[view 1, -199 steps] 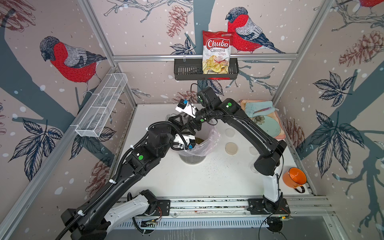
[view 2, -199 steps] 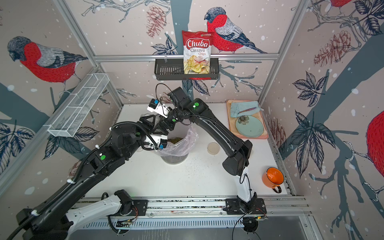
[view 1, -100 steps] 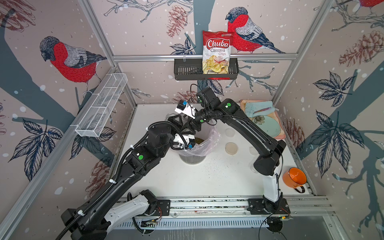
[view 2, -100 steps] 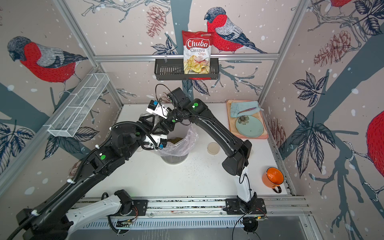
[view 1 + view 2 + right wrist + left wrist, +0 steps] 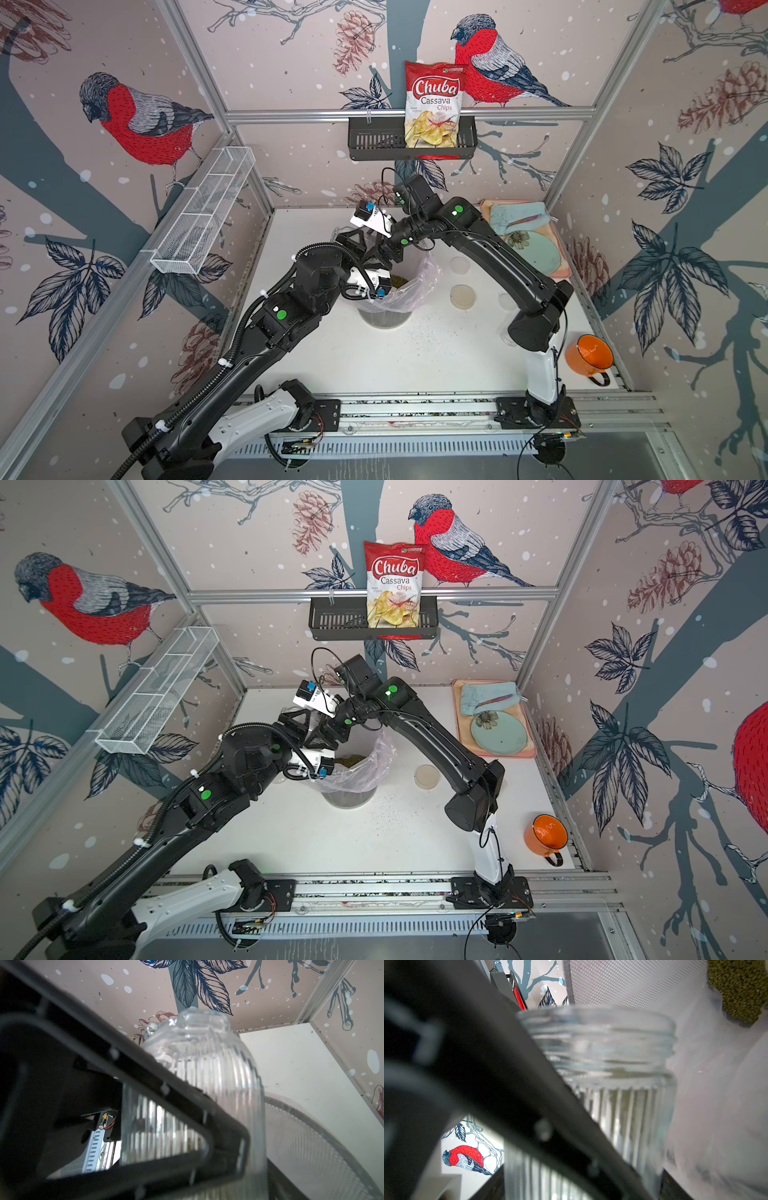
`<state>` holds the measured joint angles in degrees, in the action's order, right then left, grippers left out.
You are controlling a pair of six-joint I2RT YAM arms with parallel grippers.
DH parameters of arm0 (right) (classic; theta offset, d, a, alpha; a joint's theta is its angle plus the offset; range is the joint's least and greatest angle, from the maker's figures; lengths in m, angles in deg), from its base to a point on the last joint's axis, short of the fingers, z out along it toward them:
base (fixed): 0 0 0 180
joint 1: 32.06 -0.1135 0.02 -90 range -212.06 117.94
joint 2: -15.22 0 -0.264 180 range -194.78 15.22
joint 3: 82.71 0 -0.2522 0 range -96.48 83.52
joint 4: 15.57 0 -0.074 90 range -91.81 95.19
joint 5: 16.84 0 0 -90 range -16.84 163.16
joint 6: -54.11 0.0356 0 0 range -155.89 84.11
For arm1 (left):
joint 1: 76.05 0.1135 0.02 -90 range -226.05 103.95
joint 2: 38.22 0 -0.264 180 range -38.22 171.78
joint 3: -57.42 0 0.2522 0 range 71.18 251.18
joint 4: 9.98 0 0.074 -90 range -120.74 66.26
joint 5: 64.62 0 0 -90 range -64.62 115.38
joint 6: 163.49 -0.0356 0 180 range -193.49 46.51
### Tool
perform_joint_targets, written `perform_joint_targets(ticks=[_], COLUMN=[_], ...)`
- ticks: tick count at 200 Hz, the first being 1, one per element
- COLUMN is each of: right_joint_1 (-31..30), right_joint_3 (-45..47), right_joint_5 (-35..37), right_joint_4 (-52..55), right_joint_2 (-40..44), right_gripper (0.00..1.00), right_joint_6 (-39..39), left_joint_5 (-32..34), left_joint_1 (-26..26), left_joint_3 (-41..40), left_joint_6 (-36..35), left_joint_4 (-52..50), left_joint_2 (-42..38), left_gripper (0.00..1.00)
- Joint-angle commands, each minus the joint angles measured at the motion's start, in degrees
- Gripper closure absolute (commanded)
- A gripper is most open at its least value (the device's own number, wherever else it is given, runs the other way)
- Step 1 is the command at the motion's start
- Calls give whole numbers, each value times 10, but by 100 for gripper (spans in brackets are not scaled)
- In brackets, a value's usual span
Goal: Empty moldy mung beans from jars
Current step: Pour the moldy mung beans from the jar into the trash bin.
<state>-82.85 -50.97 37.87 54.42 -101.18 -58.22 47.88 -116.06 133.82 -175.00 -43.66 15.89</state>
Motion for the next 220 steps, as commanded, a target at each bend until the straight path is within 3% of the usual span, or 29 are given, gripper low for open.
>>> perform_joint_targets(ticks=[1, 29, 52, 60, 67, 93, 101, 220], right_joint_1=[-1, -2, -3, -2, -2, -2, -2, 10], right_joint_3=[2, 4, 5, 6, 6, 9, 10, 14], right_joint_5=[-4, -13, -19, -19, -19, -19, -19, -11], right_joint_4=[29, 30, 31, 30, 30, 30, 29, -2], right_joint_2=[7, 12, 17, 19, 19, 21, 21, 31], right_gripper=[62, 63, 63, 63, 63, 64, 64, 65], right_joint_6=[-2, -5, -9, -8, -9, -9, -9, 12], left_joint_5=[0, 0, 1, 1, 1, 3, 3, 30], left_joint_1=[-1, -1, -1, -1, -1, -1, -1, 1], left_joint_3=[6, 5, 6, 6, 5, 6, 6, 1], left_joint_6=[6, 11, 16, 16, 15, 16, 17, 16], left_joint_4=[106, 111, 114, 114, 116, 115, 116, 99], left_joint_2=[-2, -1, -1, -1, -1, -1, 0, -8], left_gripper=[69, 53, 47, 40, 22, 17, 4, 3])
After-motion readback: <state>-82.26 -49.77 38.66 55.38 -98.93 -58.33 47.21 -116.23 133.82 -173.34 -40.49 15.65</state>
